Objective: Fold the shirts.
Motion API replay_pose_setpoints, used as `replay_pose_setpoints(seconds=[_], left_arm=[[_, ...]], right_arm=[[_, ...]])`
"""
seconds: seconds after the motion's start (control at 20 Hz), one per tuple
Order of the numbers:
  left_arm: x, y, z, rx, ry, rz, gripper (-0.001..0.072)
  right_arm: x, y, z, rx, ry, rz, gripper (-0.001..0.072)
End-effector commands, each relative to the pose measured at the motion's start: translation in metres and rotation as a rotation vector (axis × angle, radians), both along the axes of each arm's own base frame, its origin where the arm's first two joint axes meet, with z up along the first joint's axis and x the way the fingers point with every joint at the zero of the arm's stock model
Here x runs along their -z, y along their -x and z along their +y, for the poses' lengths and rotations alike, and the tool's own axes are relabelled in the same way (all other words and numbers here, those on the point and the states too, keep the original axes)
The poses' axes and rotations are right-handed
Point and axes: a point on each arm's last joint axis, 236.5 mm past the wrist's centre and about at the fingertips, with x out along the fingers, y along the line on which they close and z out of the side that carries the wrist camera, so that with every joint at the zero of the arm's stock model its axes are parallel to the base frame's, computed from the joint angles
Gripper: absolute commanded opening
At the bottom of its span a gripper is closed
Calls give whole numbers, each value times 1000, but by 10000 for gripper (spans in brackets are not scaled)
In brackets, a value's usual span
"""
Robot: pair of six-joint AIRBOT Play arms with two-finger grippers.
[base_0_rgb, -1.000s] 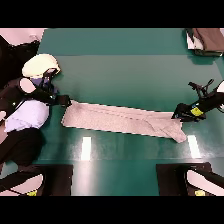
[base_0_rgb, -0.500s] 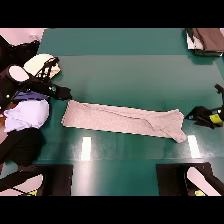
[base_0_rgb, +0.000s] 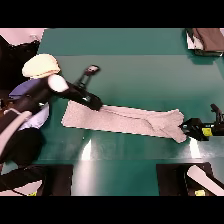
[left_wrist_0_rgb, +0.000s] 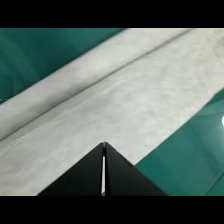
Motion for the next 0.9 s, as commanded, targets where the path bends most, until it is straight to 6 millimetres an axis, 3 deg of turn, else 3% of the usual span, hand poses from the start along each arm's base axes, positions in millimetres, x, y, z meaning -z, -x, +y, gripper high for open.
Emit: replay_pose_setpoints(seconds=[0.0,0.2,0.35,0.45,0.6,0.8,0.85], left_arm=[[21,33,-65,133,-5,13,20],[36,45,-105,197,-7,11,20],[52,41,-105,167,-27,39,20],[62,41,-105,167,-40,52,21],[72,39,-104,164,-53,57,20],[70,26,-109,134,-32,15,20],[70,24,-110,128,-28,7,20]], right_arm=[[13,-9,7,-8,-56,-3,652],[18,-24,9,-55,-24,-18,644],[16,-39,17,-60,-37,-43,637],[16,-47,28,-52,-72,-56,592],[22,-51,41,-88,-70,-52,486],[17,-70,59,-80,-80,-104,413],[19,-72,60,-87,-69,-109,264]])
